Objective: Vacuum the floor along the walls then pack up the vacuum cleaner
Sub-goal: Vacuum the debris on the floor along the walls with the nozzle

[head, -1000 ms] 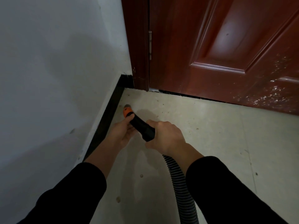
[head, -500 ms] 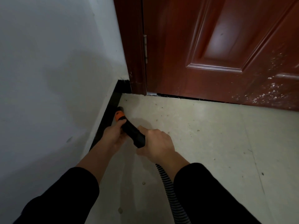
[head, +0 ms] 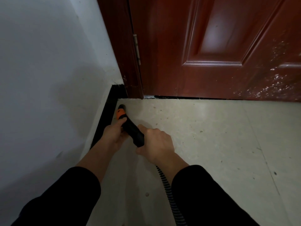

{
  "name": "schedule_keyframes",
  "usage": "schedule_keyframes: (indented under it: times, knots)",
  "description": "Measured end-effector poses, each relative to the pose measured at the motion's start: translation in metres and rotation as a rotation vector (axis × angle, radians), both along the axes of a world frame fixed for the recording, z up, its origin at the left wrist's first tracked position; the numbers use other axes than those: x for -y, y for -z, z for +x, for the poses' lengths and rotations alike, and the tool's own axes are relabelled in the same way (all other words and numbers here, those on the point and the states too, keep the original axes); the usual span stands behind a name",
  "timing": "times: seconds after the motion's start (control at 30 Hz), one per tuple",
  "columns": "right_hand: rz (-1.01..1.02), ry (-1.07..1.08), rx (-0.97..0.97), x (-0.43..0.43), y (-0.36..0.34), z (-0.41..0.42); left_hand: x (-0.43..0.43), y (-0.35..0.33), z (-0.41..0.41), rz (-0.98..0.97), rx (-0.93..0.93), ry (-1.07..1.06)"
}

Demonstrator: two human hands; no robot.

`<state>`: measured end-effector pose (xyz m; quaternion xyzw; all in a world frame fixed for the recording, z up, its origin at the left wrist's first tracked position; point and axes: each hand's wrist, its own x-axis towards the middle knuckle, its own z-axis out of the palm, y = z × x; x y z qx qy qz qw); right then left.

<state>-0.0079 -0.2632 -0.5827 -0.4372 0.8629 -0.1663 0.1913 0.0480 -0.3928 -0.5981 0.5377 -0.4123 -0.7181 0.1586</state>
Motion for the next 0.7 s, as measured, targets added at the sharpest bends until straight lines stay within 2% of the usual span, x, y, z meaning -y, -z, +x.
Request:
schedule_keyframes:
  times: [0.7]
  knots:
    - [-0.056,0.044,0.002,0.025,0.016,-0.006,0.027,0.010,-0.014,-0.059,0.064,0.029]
